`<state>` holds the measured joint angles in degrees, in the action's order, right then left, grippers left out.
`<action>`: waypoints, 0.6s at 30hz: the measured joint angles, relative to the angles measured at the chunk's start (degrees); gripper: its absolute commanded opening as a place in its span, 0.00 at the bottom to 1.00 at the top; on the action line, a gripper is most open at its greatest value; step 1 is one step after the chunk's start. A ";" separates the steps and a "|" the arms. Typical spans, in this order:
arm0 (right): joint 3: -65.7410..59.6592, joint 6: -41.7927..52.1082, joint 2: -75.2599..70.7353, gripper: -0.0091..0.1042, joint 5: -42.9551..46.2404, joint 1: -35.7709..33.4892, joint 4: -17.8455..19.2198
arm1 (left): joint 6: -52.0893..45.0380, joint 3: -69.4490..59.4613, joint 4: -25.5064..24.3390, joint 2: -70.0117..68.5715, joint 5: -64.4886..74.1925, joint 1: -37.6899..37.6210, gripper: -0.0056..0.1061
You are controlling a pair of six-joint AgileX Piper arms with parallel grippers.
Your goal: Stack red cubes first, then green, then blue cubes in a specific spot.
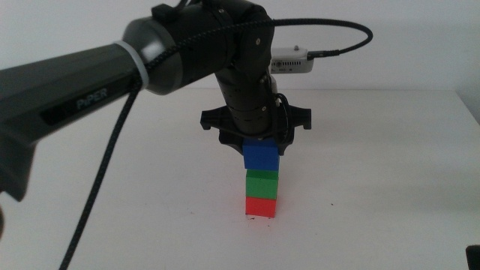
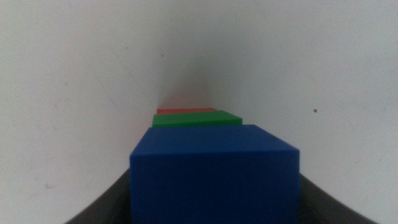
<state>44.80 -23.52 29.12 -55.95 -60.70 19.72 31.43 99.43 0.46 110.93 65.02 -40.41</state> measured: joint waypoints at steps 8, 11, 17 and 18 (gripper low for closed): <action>0.00 0.00 0.00 0.90 0.00 0.00 0.00 | -1.06 0.00 0.12 2.08 -1.07 0.00 0.03; 0.00 0.00 0.00 0.90 0.00 0.00 0.00 | -1.19 0.00 0.20 2.45 -1.26 0.00 0.03; 0.00 0.00 0.00 0.90 0.00 0.00 0.00 | -1.43 0.34 0.45 2.72 -1.24 0.00 0.04; 0.00 0.00 0.00 0.90 0.00 0.00 0.00 | -1.43 0.34 0.23 2.72 -1.24 0.00 0.22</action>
<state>44.80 -23.52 29.12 -55.95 -60.70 19.72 30.00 99.76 0.69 113.66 63.78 -40.41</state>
